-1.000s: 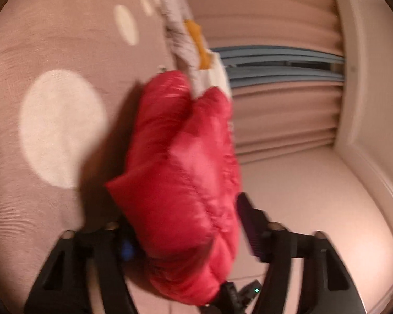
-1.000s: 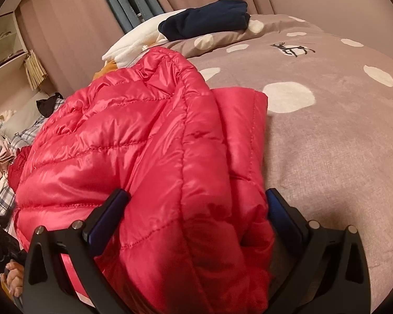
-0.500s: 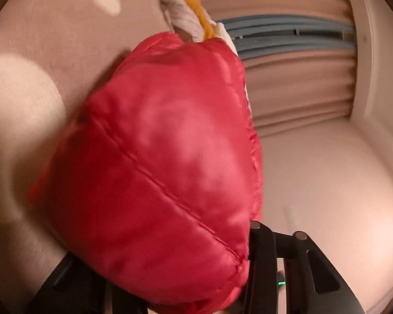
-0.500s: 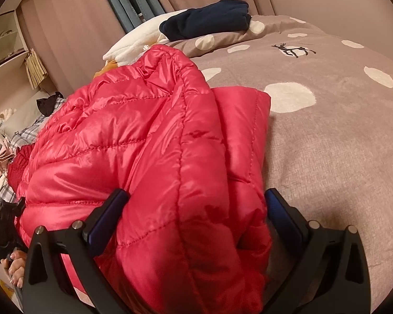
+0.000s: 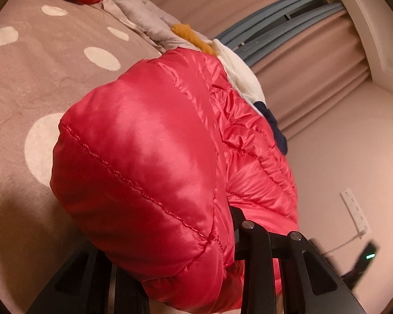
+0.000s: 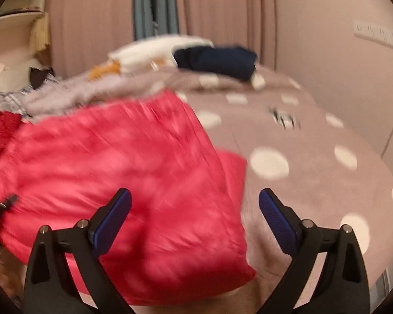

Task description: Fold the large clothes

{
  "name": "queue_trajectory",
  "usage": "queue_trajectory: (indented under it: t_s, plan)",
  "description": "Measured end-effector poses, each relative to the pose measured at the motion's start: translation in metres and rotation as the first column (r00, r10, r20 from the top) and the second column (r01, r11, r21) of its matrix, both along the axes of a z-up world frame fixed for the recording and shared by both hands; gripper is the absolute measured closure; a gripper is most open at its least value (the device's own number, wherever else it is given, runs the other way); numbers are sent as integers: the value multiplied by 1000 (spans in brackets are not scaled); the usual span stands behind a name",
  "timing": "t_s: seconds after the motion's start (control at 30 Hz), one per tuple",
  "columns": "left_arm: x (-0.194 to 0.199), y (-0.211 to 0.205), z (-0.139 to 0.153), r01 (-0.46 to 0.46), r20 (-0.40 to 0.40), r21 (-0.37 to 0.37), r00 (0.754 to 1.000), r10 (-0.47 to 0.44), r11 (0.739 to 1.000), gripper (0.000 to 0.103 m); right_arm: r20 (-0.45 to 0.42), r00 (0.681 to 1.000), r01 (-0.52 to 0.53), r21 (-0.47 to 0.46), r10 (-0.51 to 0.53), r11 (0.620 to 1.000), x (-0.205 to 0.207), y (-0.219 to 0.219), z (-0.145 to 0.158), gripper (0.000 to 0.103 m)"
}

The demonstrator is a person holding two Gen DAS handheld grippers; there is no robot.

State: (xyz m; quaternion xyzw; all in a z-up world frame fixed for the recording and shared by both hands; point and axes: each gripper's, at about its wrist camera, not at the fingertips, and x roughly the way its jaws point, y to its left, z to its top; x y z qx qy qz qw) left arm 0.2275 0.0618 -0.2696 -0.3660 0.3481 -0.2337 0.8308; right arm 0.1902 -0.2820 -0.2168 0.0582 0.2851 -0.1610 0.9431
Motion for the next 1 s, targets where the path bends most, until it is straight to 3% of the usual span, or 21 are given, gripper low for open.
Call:
queue_trajectory:
  t_s: [0.13,0.23,0.3,0.33,0.43,0.5,0.67,0.87,1.0]
  plan:
    - [13,-3,2,-7,-6,10,1000,7,1000,71,77,986,-151,66,146,986,10,27,25,2]
    - [9,-3,3,-18,-1,28,1000,18,999,71,10,979,-203,40,203,978,38,52,9,4]
    - [5,1,1,-19,-4,32,1000,19,999,71,-27,961,-272,70,274,960,53,61,-11,3]
    - [4,1,1,-16,-10,27,1000,16,1000,71,-86,955,-280,55,284,958,64,67,-30,0]
    - [11,-4,3,-9,-10,58,1000,10,998,71,-163,960,-238,-43,228,970,79,76,-58,0]
    - [10,-11,11,-23,23,133,1000,20,991,71,-190,961,-214,-34,204,976,84,77,-59,0]
    - [9,-27,27,-27,62,228,998,13,973,71,-227,953,-215,-37,201,976,98,73,-67,0]
    - [8,-29,29,-32,89,256,996,9,966,71,-234,951,-215,-38,201,976,104,75,-69,0]
    - [11,-21,29,-38,87,220,996,19,975,71,-195,949,-249,20,248,968,95,64,-55,1]
